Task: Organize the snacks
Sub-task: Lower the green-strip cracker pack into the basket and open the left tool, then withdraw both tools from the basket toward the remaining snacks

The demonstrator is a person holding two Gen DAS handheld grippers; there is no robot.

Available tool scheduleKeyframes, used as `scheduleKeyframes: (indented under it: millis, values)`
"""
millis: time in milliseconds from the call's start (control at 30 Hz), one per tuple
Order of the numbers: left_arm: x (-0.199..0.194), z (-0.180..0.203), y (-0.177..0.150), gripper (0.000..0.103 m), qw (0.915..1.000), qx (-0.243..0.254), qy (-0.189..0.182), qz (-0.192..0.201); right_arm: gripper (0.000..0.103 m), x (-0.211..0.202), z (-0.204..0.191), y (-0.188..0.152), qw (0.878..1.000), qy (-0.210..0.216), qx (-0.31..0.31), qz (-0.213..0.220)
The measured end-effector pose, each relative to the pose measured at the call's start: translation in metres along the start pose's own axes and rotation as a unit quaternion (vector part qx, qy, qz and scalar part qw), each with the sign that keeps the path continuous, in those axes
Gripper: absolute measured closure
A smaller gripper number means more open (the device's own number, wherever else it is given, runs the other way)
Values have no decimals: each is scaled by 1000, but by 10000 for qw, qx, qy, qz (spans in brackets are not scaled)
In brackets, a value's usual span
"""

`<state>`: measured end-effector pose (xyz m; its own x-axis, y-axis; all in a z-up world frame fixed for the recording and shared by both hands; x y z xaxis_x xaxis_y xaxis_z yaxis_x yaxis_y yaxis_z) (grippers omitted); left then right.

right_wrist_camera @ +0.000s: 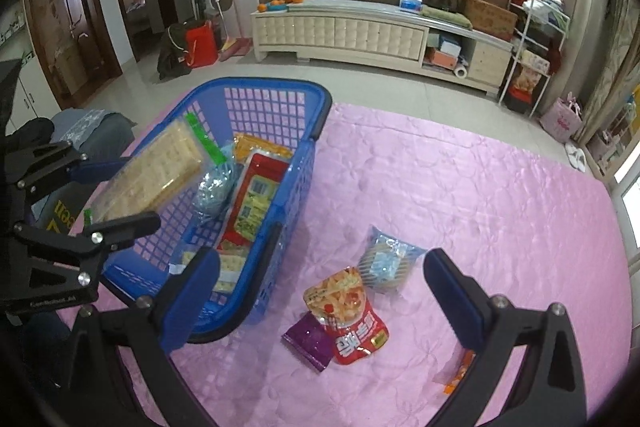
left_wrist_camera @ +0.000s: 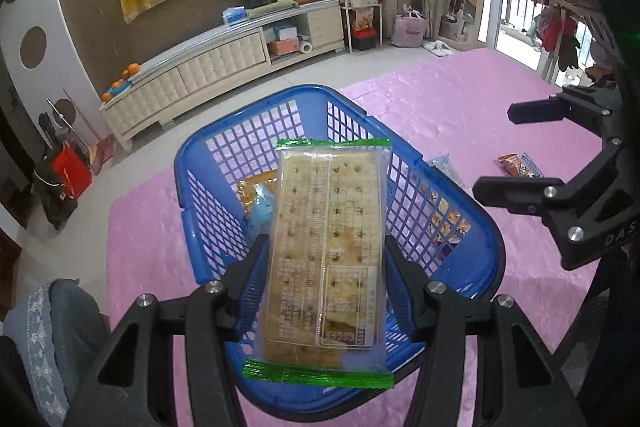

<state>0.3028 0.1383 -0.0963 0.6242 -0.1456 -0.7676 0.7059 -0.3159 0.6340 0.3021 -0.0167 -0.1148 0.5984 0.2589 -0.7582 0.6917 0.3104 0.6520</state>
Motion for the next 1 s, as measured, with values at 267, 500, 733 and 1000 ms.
scheduleKeyframes:
  millis: [267,500,733,1000]
  values:
    - [-8,4,-8,31,9999,-125,-24,103,0,-4,6,-6,9998,122,135,-38]
    - [-30,21,-10,24,9992,-294,-136,252,0,-18,4,-7,9997,192,126,50]
    - [-46,40,-9,22,9989,-312,-110,344,0,-39,7,-16,9996,191,119,142]
    - [-63,56,-8,22,9979,-461,-142,421,0,-64,14,-31,9995,156,95,249]
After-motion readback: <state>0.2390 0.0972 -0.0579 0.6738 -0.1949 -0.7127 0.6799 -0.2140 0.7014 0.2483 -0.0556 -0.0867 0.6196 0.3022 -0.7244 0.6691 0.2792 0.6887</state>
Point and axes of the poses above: each gripper's, at about its wrist camera, not at the fingertips, and x roughly the way its jaws point, z to its right, y to its top, the point moved 8 cm from there along x, roughly the way its jaws point, and after that the axes turned 1 degree about -y, right-handed, at the moved point
